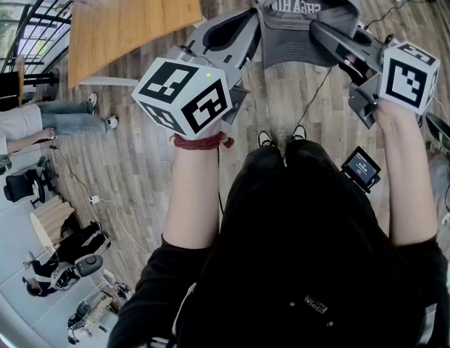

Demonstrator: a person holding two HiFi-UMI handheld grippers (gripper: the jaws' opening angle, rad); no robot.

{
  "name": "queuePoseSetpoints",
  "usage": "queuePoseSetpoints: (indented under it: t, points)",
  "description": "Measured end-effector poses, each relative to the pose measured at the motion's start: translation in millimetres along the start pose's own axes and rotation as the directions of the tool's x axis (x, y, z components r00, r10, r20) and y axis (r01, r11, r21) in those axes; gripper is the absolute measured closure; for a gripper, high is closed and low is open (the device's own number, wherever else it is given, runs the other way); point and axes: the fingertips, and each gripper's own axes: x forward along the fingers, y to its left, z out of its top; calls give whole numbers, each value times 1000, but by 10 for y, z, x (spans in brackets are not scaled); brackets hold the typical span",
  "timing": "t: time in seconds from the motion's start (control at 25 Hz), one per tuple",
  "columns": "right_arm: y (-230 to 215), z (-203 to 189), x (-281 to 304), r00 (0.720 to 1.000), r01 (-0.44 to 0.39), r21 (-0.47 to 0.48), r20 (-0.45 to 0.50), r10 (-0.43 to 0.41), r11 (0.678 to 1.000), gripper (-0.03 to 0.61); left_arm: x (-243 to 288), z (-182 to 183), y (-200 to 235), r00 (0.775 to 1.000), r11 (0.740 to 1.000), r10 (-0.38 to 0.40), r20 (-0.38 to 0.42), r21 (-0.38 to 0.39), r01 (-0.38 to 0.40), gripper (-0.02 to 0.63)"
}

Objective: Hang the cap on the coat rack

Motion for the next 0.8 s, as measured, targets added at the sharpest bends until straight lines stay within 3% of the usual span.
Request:
queuePoseSetpoints:
  t: [0.8]
  points:
    - [32,-45,-6,1000,-31,36,-2,31,999,537,23,18,-19,999,999,-43,-26,29,43,611]
